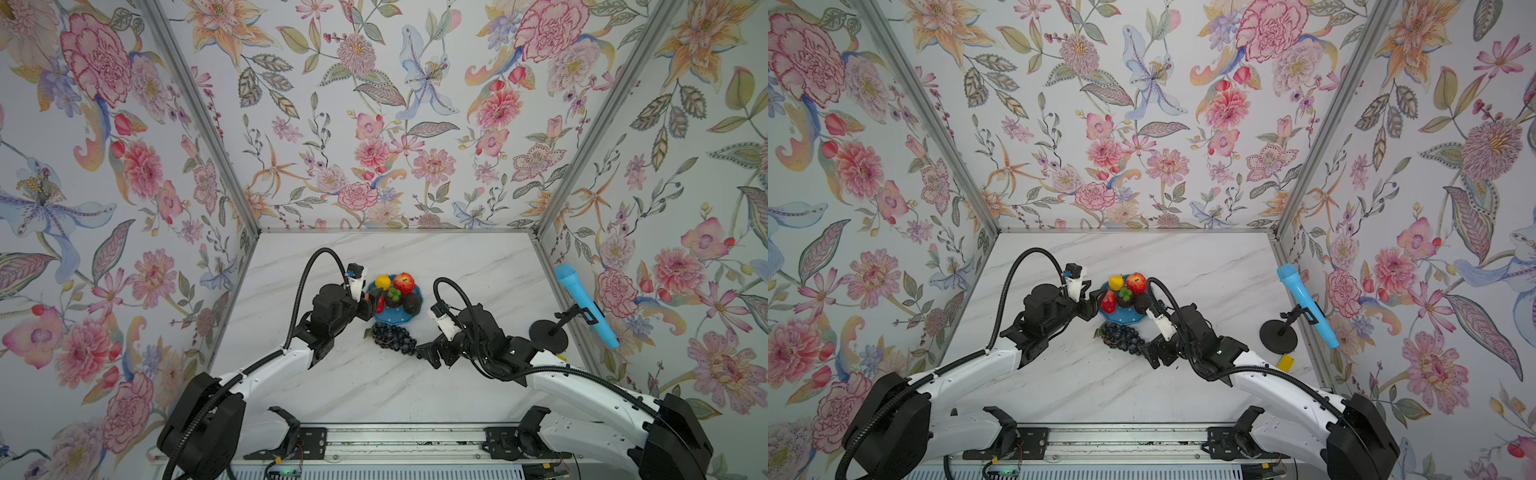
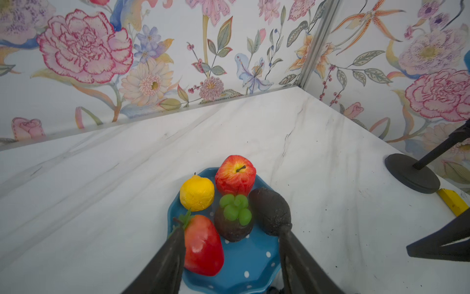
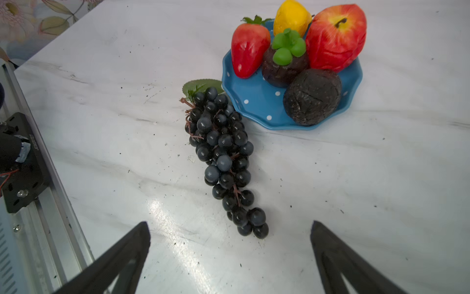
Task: Arrange fruit in a fruit bowl
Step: Place the fruit in the fruit bowl, then pick up the fruits from the center of the table.
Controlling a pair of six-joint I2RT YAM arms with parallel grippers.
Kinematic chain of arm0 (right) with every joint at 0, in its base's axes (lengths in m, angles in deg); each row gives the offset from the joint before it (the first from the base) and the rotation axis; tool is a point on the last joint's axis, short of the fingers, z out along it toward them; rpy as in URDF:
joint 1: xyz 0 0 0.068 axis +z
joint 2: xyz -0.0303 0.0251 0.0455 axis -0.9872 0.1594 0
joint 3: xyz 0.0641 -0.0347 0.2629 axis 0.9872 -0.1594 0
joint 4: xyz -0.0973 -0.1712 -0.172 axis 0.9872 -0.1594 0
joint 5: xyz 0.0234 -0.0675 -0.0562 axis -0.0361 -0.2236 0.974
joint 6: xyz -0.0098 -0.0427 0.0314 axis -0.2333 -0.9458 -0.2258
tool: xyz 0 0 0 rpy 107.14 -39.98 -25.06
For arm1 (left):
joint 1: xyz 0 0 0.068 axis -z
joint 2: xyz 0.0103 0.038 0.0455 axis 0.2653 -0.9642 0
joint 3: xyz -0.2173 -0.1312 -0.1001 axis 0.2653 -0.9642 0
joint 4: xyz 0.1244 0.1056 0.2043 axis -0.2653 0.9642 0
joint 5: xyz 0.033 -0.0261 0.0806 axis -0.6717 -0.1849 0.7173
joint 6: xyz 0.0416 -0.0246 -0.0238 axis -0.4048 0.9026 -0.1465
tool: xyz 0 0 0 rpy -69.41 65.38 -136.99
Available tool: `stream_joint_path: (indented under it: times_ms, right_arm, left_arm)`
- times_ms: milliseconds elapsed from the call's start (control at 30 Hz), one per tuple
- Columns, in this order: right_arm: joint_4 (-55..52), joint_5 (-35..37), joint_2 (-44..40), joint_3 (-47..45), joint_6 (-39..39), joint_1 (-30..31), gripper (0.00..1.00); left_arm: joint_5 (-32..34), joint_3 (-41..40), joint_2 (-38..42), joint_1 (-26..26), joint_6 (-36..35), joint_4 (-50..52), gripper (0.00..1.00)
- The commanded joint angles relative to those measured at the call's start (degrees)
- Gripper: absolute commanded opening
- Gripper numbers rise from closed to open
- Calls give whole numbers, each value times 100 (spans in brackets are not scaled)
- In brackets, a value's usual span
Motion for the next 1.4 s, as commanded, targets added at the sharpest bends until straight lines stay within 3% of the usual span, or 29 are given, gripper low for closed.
stream_joint_path:
  times_ms: [0,133,367,700,967,1367]
  right_arm:
    - [-2,146,345,123,-172,129,99]
    - [51,243,736,82,-115,218,99]
    - [273,379,1259,131,-124,265,99]
    - [234,776,1950,781,-497,647,95]
    - [168,919,1975,1005,-592,647,94]
    - [205,938,1909,767,-449,631,94]
  left_arm:
    - [259,-90,73,-51,327,1311,60]
    - [166,-397,214,-51,569,1570,63]
    - [-96,-692,-76,-56,927,1098,69]
    - [280,-792,-183,-54,1123,783,68]
    - [226,-715,-184,-59,1184,1603,55]
    - [-849,-888,-380,-47,1303,1429,41]
